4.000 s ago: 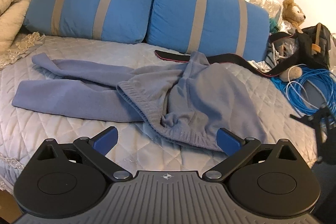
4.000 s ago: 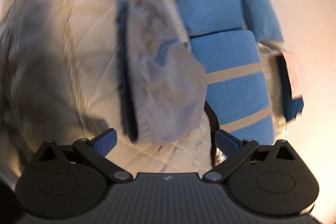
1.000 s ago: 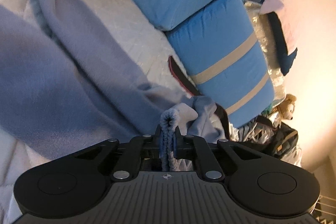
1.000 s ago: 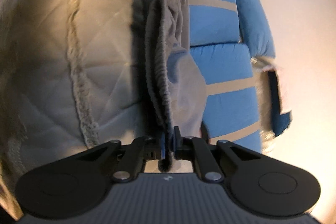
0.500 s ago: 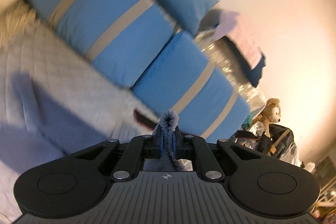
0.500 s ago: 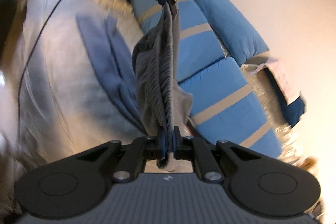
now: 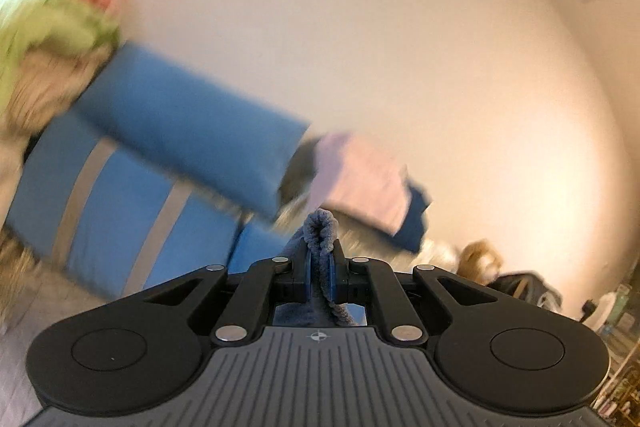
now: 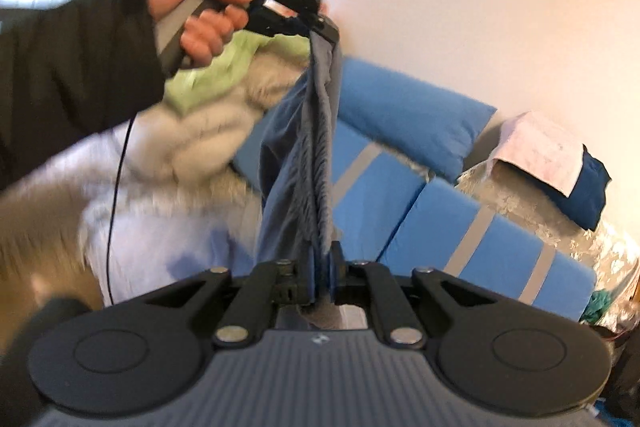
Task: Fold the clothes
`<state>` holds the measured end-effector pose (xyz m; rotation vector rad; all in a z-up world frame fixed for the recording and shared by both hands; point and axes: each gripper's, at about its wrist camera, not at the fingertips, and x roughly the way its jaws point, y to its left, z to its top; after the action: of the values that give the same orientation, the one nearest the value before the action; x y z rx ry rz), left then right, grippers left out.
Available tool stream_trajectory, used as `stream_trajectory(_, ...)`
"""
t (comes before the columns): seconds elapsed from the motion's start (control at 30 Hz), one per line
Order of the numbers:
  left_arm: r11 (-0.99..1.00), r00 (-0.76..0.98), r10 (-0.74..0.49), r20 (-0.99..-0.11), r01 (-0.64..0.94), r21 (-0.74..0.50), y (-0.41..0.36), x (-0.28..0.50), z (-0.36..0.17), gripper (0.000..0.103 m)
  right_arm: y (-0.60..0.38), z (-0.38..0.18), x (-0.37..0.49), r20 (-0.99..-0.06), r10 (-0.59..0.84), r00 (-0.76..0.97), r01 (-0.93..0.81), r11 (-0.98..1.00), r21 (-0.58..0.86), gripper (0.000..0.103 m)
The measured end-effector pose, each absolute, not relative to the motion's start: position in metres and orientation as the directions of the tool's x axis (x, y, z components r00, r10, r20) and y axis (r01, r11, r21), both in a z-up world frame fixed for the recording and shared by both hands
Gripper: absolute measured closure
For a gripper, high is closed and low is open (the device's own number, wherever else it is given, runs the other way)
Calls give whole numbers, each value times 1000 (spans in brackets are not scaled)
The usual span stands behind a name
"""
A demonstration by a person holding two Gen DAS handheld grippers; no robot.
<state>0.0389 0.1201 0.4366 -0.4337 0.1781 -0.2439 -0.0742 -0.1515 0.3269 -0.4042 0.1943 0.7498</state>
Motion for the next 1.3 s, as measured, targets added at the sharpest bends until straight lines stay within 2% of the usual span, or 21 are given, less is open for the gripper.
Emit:
stream_trajectory(0.07,878,955,-288,-71,234,-418,102,34,455,96,-167,349,-69,-295,625,723,-689,688,-229,96)
stream_trajectory(0.13,877,949,-308,-65,257,-406,82,38,462,96,-184,364,-62,-286,619,732,-675,717,-176,96)
stream_trajectory(0.3,852,908,-393,-143,302,-428,31,84,429,96,-227,360,-39,-317,537,782,-590,802,-97,96)
stream_trajectory(0.6,815,794,-522,-311,357,-457,-99,181,314,96,-301,270,10,-482,323,814,-401,914,-65,96)
stream_trajectory(0.83,794,714,-587,-382,418,-440,-212,233,263,96,-379,211,41,-572,204,795,-249,969,-1,96)
stream_trajectory(1.1,812,667,-584,-463,465,-354,-318,258,209,96,-450,142,59,-658,132,741,-119,991,65,96)
stream_trajectory(1.3,824,635,-566,-526,459,-332,-360,283,157,96,-473,103,76,-709,116,696,-62,993,101,96)
